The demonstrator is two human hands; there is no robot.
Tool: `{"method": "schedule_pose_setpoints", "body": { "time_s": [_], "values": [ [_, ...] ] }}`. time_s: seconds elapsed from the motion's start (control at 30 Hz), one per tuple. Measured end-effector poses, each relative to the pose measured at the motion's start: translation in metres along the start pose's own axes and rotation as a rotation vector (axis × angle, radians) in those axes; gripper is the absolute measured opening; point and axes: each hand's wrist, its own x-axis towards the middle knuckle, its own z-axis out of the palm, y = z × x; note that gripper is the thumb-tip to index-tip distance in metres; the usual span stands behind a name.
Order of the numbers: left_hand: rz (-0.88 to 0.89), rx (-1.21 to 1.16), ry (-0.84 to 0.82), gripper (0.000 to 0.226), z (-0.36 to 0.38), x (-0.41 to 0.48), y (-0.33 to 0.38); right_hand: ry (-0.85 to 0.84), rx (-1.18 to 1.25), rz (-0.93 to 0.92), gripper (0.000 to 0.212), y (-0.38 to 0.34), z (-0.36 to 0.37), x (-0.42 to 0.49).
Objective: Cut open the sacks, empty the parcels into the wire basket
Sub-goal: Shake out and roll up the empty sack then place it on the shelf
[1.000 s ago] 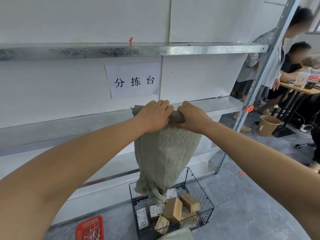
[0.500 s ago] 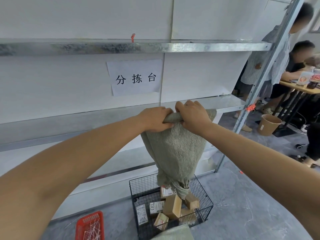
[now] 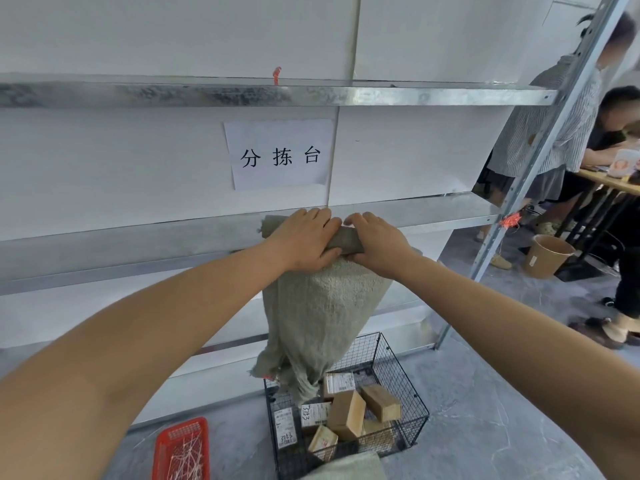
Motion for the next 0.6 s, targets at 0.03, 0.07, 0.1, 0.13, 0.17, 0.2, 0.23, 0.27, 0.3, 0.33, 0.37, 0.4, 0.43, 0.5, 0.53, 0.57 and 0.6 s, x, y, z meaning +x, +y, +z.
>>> {"method": "schedule_pose_setpoints", "body": {
  "time_s": [0.03, 0.07, 0.1, 0.13, 0.17, 0.2, 0.23, 0.27, 0.3, 0.33, 0.37, 0.4, 0.43, 0.5, 0.53, 0.57, 0.6],
  "values": [
    [0.007, -0.006, 0.002, 0.045, -0.0002, -0.0006, 0.0005, 0.015, -0.031, 0.005, 0.052, -0.0007, 0.0014, -0.0003],
    [0.011, -0.012, 0.001, 0.043, -0.0007, -0.0004, 0.0006, 0.035, -0.051, 0.009, 0.047, -0.0015, 0.0027, -0.0005],
    [0.014, -0.017, -0.003, 0.041, -0.0008, 0.0002, 0.0006, 0.052, -0.058, 0.014, 0.044, -0.0021, 0.0036, -0.0008],
    [0.015, -0.023, -0.011, 0.040, -0.0010, 0.0005, 0.0007, 0.065, -0.057, 0.015, 0.044, -0.0022, 0.0042, -0.0008],
    [0.014, -0.033, -0.017, 0.039, -0.0019, 0.0005, 0.0012, 0.064, -0.054, 0.011, 0.045, -0.0019, 0.0042, -0.0007],
    [0.012, -0.034, -0.023, 0.038, -0.0023, 0.0001, 0.0013, 0.047, -0.050, 0.005, 0.048, -0.0015, 0.0038, -0.0003],
    [0.012, -0.022, -0.022, 0.036, -0.0023, -0.0008, 0.0009, 0.012, -0.040, 0.000, 0.052, -0.0014, 0.0027, -0.0003],
    [0.014, -0.007, -0.024, 0.034, -0.0018, -0.0019, 0.0004, -0.039, -0.017, -0.004, 0.055, -0.0011, 0.0016, 0.0001],
    [0.014, 0.006, -0.028, 0.031, -0.0037, -0.0036, 0.0005, -0.096, 0.019, -0.005, 0.058, -0.0007, -0.0002, -0.0002],
    [0.015, 0.016, -0.031, 0.029, -0.0029, -0.0047, 0.0000, -0.153, 0.057, 0.004, 0.060, 0.0003, -0.0015, -0.0003],
    [0.024, 0.014, -0.016, 0.028, -0.0028, -0.0058, 0.0000, -0.198, 0.078, 0.017, 0.061, 0.0008, -0.0032, -0.0008],
    [0.038, 0.005, 0.004, 0.026, -0.0027, -0.0066, 0.0008, -0.233, 0.079, 0.023, 0.060, 0.0013, -0.0045, -0.0012],
    [0.041, -0.001, 0.023, 0.025, -0.0032, -0.0072, 0.0016, -0.261, 0.061, 0.022, 0.055, 0.0013, -0.0051, -0.0014],
    [0.024, 0.003, 0.030, 0.026, -0.0023, -0.0046, 0.0030, -0.285, 0.013, 0.002, 0.029, -0.0011, -0.0045, -0.0020],
    [0.012, 0.006, 0.013, 0.027, -0.0009, -0.0032, 0.0043, -0.281, -0.015, -0.004, 0.018, -0.0028, -0.0033, -0.0028],
    [-0.005, -0.006, -0.032, 0.031, -0.0007, -0.0028, 0.0058, -0.265, -0.045, -0.009, 0.015, -0.0045, -0.0018, -0.0038],
    [-0.020, -0.035, -0.066, 0.037, -0.0006, -0.0025, 0.0069, -0.232, -0.083, -0.013, 0.017, -0.0060, -0.0003, -0.0046]
  ]
}}
